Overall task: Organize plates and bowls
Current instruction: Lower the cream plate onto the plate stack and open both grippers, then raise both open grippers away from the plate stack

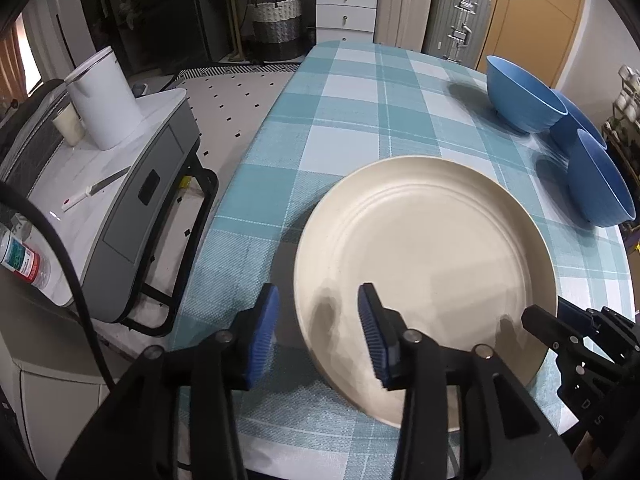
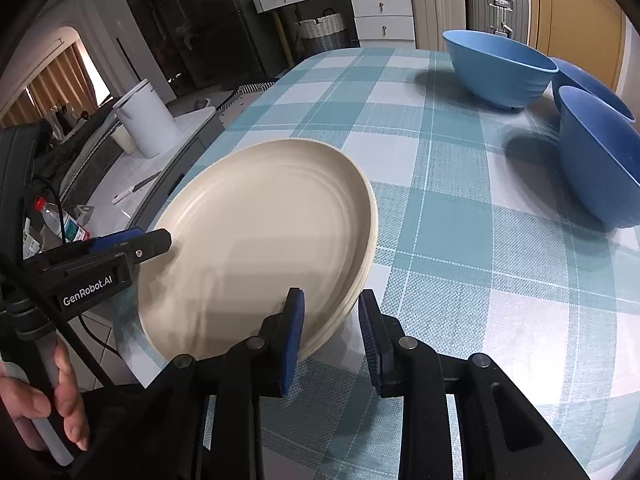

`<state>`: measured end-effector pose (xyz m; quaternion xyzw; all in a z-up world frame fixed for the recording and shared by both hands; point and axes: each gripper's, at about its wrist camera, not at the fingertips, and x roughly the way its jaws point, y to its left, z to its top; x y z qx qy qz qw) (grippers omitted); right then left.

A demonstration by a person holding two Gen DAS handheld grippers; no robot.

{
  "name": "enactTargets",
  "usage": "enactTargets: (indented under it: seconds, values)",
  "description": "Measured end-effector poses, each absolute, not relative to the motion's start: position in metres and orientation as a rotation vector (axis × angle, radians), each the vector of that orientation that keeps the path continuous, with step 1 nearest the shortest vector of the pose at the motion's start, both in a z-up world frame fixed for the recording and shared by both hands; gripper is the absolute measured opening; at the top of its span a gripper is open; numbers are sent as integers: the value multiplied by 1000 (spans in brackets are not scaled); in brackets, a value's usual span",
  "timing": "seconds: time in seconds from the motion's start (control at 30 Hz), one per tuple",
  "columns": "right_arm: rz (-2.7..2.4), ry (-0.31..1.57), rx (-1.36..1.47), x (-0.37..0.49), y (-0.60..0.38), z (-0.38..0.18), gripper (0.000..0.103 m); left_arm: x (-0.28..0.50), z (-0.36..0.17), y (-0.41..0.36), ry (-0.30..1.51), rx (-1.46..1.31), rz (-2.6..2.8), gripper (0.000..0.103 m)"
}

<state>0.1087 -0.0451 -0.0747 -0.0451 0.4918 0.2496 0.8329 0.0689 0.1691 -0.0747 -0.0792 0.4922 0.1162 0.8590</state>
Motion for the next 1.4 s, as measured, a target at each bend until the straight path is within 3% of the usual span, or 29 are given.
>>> enactTargets:
  seconds: [0.23,0.3,0.43,0.5,0.53,0.93,1.2,1.4]
  values:
    - [528,1002,-21,111,-56,-63,37,66,-75,178,1030,-199,287,49]
    - [520,966,13,112,-62,-56,48,65,-74,181,1023,-213,294,50]
    - [522,908,88,118,-72,-45,53,66,-78,182,1043,-212,296,55]
    - [515,918,113,123,-73,-47,61,69,-80,180,1058,-200,295,75]
    - [522,940,135,129,-73,-50,62,69,-80,178,1057,-186,294,80]
    - [554,1174,278,162,-65,-94,62,77,-92,171,1139,-176,234,80]
    - [595,1218,328,163,-59,-104,47,82,-93,158,1152,-219,104,79]
    - [570,1232,344,168,-57,-108,46,87,-91,155,1144,-245,126,78]
